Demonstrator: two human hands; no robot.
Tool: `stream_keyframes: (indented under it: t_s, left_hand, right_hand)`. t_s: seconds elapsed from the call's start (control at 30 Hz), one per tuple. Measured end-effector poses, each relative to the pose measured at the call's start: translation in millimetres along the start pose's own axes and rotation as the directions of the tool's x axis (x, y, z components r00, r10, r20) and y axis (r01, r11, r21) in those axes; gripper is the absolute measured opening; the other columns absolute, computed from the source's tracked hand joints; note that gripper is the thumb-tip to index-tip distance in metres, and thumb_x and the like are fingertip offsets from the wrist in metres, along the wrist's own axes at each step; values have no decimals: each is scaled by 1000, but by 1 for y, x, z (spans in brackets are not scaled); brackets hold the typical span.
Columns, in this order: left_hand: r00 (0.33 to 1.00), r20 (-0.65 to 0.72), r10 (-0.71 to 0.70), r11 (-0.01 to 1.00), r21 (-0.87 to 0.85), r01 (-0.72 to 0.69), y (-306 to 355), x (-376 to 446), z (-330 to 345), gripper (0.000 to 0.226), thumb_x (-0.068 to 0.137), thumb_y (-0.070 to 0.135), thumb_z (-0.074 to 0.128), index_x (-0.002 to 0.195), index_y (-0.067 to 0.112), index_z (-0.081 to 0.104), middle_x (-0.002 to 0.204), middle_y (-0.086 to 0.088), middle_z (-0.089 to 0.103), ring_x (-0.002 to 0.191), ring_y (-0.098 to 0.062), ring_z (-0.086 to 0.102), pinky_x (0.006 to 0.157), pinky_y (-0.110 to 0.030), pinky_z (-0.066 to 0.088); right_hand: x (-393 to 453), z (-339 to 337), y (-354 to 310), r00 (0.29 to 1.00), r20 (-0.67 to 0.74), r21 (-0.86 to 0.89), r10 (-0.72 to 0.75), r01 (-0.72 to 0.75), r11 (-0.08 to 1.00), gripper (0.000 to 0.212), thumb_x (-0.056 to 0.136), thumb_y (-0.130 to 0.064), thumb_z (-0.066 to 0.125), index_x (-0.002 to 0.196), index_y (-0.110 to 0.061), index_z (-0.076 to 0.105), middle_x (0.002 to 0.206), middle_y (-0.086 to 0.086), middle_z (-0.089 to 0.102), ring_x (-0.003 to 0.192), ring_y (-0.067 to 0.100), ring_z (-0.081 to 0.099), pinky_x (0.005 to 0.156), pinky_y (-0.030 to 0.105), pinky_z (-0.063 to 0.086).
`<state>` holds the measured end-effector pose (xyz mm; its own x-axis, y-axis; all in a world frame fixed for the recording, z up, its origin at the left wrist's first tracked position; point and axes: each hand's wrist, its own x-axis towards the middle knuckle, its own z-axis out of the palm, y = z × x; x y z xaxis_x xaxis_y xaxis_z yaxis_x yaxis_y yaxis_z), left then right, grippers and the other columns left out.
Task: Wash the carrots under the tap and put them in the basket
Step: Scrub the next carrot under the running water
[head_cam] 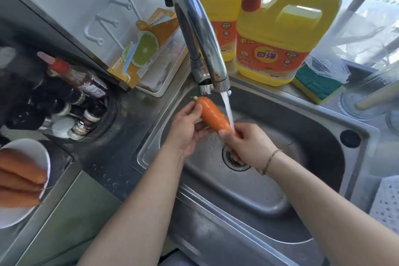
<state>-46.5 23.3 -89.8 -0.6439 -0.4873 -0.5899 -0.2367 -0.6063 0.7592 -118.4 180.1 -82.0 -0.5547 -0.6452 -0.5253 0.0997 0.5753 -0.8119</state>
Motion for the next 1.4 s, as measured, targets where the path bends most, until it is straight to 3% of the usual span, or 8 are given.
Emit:
stream_keyframes:
  t_s: [0.13, 0.23, 0.4, 0.5, 0.77, 1.03, 1.27, 1.4]
  left_hand:
    - [997, 27, 76, 988, -134, -72, 8, 0, -15, 25, 102, 17, 44, 123, 11, 55, 95, -13, 70, 80, -23, 70, 73, -41, 60]
    - [989, 83, 126, 957, -274, -99, 11, -4, -24, 28, 93, 17, 46, 119, 14, 57, 100, -11, 74, 87, -24, 73, 78, -42, 60]
    - [995, 92, 29, 987, -158, -14, 10, -4, -23, 37, 97, 29, 48, 133, 21, 55, 130, -14, 64, 108, -35, 66, 96, -57, 50]
    - [999, -1, -41, 999, -30, 41, 7, -4, -14, 55, 89, 43, 61, 138, 18, 51, 129, -17, 64, 95, -30, 72, 78, -45, 61]
    - [996, 87, -3, 989, -150, 16, 2, -5, -18, 39, 96, 15, 52, 135, 18, 47, 122, -23, 65, 94, -33, 71, 77, -49, 61]
    - [960, 264, 93, 980, -196, -41, 1, -5, -26, 51, 90, 10, 53, 137, 29, 47, 134, -14, 53, 121, -36, 55, 79, -48, 60]
    - [998, -33, 57, 991, -122, -61, 8, 1, -16, 47, 96, 17, 57, 142, 18, 44, 135, -19, 54, 121, -46, 58, 76, -53, 60]
    - [989, -138, 46, 995, -79, -57, 11, 7, -15, 47, 97, 15, 58, 142, 12, 45, 139, -25, 52, 118, -45, 60, 60, -44, 61]
  right_hand:
    - [-13, -15, 5, 950, 307, 705, -53, -189, 684, 24, 92, 1, 51, 114, 2, 62, 98, 18, 67, 77, 19, 67, 67, 24, 59]
    - [-24, -25, 7, 932, 359, 863, -59, -307, 401, 44, 82, 8, 48, 125, 7, 58, 117, 26, 66, 102, 31, 70, 76, 26, 61]
    - [-27, -20, 14, 997, -53, 539, 49, -13, 842, 33, 85, 13, 63, 116, 3, 67, 91, 12, 77, 79, 16, 74, 70, 19, 58]
    - [-32, -21, 18, 962, -267, 165, -63, 110, 980, 27, 72, -1, 83, 95, -15, 78, 77, -4, 77, 67, 7, 71, 66, 17, 54]
    - [-36, -12, 6, 977, -73, 666, 201, -102, 738, 6, 91, -5, 65, 95, -4, 69, 86, 24, 73, 68, 22, 74, 58, 19, 58]
    - [-24, -21, -12, 959, 5, 400, 284, -262, 878, 35, 93, -30, 66, 88, 4, 71, 55, 9, 62, 32, 10, 45, 31, 17, 34]
    - [-23, 4, -1, 949, -176, 648, 263, -89, 756, 14, 86, 6, 68, 86, -7, 72, 90, 15, 74, 72, 25, 74, 75, 32, 62]
    - [-26, 6, -2, 954, -173, 641, 246, -80, 763, 16, 92, 8, 59, 85, -2, 69, 80, 16, 74, 70, 28, 74, 67, 30, 62]
